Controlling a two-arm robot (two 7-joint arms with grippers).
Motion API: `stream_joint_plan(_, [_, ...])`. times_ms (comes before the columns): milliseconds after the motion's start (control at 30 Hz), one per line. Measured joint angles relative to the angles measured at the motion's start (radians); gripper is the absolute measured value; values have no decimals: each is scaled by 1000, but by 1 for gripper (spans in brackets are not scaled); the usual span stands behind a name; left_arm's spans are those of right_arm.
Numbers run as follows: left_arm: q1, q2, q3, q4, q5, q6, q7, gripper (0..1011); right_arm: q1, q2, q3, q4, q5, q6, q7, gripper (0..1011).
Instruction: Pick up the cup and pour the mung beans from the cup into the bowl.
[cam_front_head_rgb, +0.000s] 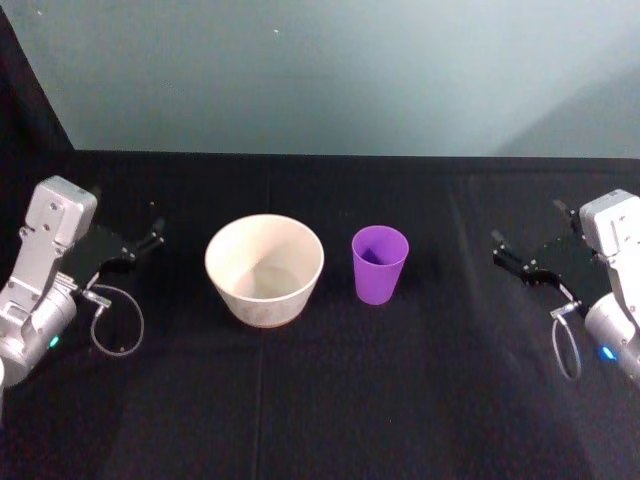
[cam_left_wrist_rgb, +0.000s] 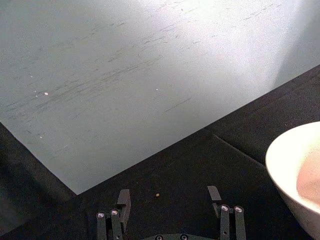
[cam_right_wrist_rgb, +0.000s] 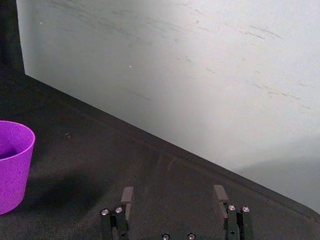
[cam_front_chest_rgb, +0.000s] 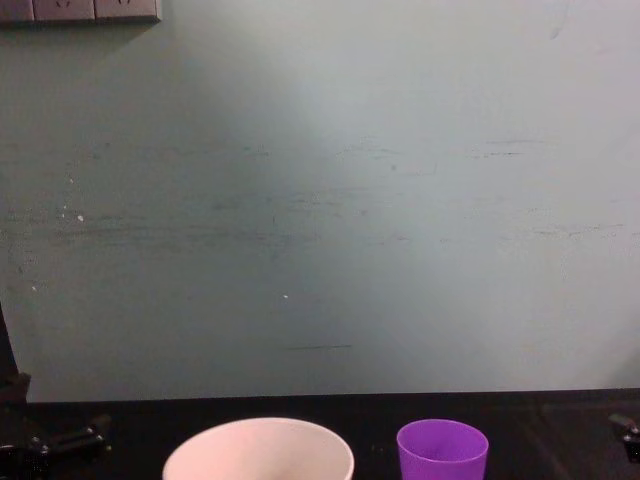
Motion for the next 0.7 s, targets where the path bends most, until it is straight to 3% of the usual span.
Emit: stream_joint_plan(700, [0,0,0,0,0,0,0,1000,0,0,0,0,0,0,0,1000])
